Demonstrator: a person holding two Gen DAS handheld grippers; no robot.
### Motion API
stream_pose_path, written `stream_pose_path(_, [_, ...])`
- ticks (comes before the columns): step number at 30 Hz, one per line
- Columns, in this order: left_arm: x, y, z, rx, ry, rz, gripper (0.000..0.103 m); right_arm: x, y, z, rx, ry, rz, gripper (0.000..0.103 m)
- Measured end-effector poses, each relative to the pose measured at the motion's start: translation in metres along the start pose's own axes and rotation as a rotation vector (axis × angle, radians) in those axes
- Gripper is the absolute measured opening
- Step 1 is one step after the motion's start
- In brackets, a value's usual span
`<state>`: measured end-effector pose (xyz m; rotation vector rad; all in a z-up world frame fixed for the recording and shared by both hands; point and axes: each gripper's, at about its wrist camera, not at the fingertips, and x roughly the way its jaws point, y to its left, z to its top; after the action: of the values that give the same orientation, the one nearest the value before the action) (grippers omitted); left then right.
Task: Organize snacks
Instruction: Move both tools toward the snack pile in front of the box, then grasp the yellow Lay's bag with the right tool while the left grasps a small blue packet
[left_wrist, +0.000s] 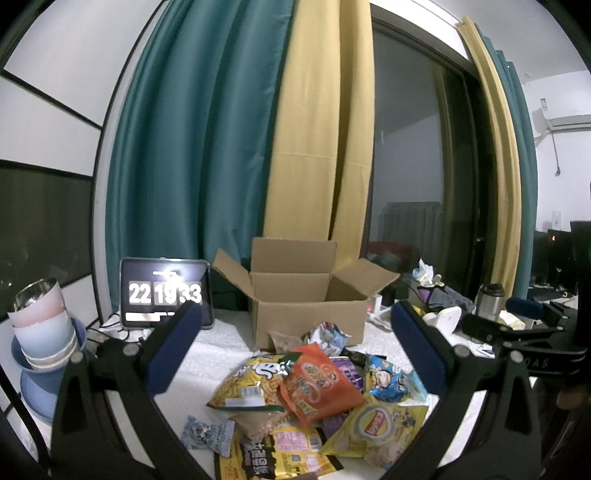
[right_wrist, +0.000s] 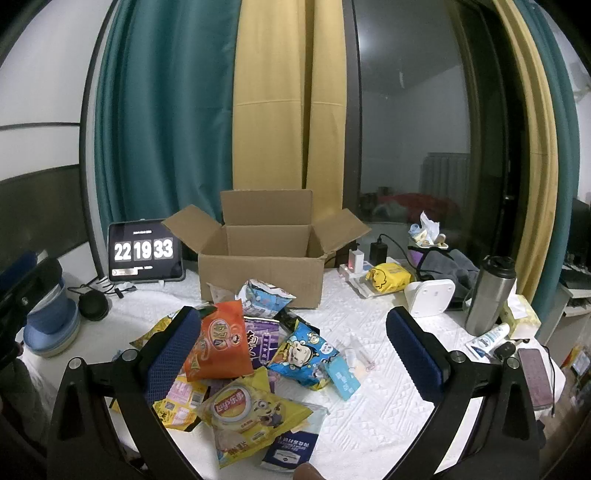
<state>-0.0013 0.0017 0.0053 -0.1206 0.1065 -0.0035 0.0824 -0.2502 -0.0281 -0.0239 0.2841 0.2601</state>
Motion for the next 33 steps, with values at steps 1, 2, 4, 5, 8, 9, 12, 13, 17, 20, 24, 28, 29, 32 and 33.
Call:
stream_pose_path(1, [0.000,0.001,0.000,-0.016,0.001,-0.003,0.103,0.001,0.000,0.000,0.000,0.000,0.000,0.103])
stream_pose_path(2, [-0.001,0.001,0.000,-0.017,0.001,-0.002,0.103,0.001,0.000,0.000,0.000,0.001,-0.001,0.103])
stream_pose_path(4, [-0.001,0.002,-0.001,-0.045,0.005,-0.006,0.103,0.000,0.003,0.000,-0.001,0.004,0.001,0.103])
stream_pose_path(5, [-0.001,0.003,0.000,-0.046,0.006,-0.006,0.103,0.000,0.005,0.000,-0.003,0.006,0.002,0.103])
stream_pose_path(8, [-0.001,0.005,0.000,-0.039,0.013,-0.003,0.103,0.002,0.009,0.000,-0.005,0.014,0.004,0.103])
stream_pose_path(9, [0.000,0.005,-0.001,-0.014,0.017,0.002,0.103,0.004,0.009,0.000,-0.003,0.017,0.005,0.103])
stream_pose_path(12, [0.007,0.008,-0.007,0.029,0.037,0.014,0.103,0.014,0.007,-0.004,0.002,0.032,0.009,0.103])
stream_pose_path(13, [0.010,0.009,-0.011,0.043,0.043,0.018,0.103,0.017,0.008,-0.005,0.003,0.041,0.012,0.103])
stream_pose_path(17, [0.028,0.017,-0.028,0.056,0.102,0.029,0.103,0.034,0.007,-0.015,0.010,0.084,0.018,0.103])
stream_pose_path(20, [0.046,0.024,-0.048,0.064,0.129,0.040,0.103,0.051,0.008,-0.026,0.011,0.139,0.021,0.103])
stream_pose_path(24, [0.073,0.038,-0.078,0.048,0.208,0.064,0.103,0.073,0.009,-0.042,0.013,0.209,0.037,0.103])
stream_pose_path(28, [0.088,0.052,-0.106,0.068,0.366,0.116,0.103,0.096,0.014,-0.062,0.006,0.278,0.056,0.103])
stream_pose_path(29, [0.089,0.057,-0.112,0.070,0.396,0.134,0.103,0.102,0.015,-0.067,0.005,0.300,0.068,0.103])
stream_pose_path(32, [0.094,0.077,-0.125,0.081,0.434,0.198,0.103,0.114,0.017,-0.080,0.005,0.341,0.091,0.103])
stream_pose_path(33, [0.096,0.082,-0.130,0.070,0.455,0.215,0.103,0.118,0.019,-0.083,0.004,0.355,0.106,0.103])
